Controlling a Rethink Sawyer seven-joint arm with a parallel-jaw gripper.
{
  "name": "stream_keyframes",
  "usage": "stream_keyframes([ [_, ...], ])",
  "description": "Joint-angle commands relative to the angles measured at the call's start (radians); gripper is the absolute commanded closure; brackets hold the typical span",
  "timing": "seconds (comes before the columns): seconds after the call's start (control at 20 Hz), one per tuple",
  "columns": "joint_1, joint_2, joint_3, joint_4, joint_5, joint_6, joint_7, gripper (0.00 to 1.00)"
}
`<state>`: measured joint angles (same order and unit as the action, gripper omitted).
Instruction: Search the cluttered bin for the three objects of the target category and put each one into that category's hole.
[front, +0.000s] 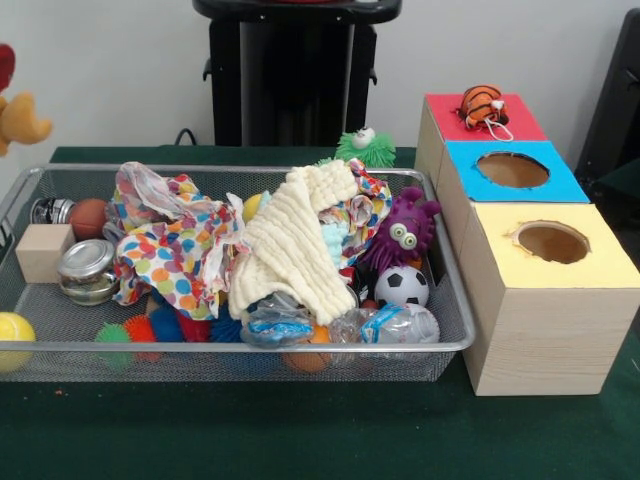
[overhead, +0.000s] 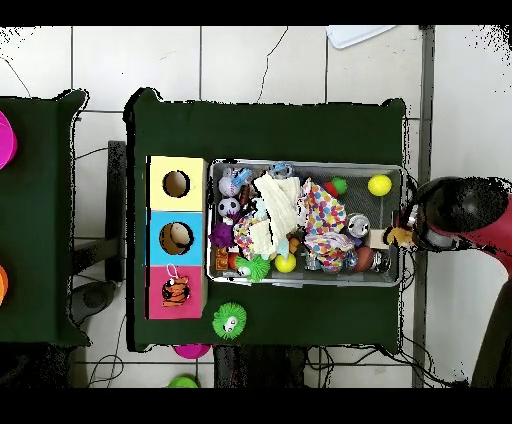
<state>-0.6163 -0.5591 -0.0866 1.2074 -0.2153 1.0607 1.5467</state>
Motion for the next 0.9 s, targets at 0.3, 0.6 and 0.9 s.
stream_keyframes([
  [0.3, 0.034, -0.11, 0.149, 0.265, 0.229, 0.23, 0.055, 1.0],
  [0.6, 0.059, -0.164, 0.144, 0.339, 0.308, 0.238, 0.088, 1.0],
  [0.9, 0.079, -0.186, 0.134, 0.381, 0.34, 0.217, 0.095, 1.0],
])
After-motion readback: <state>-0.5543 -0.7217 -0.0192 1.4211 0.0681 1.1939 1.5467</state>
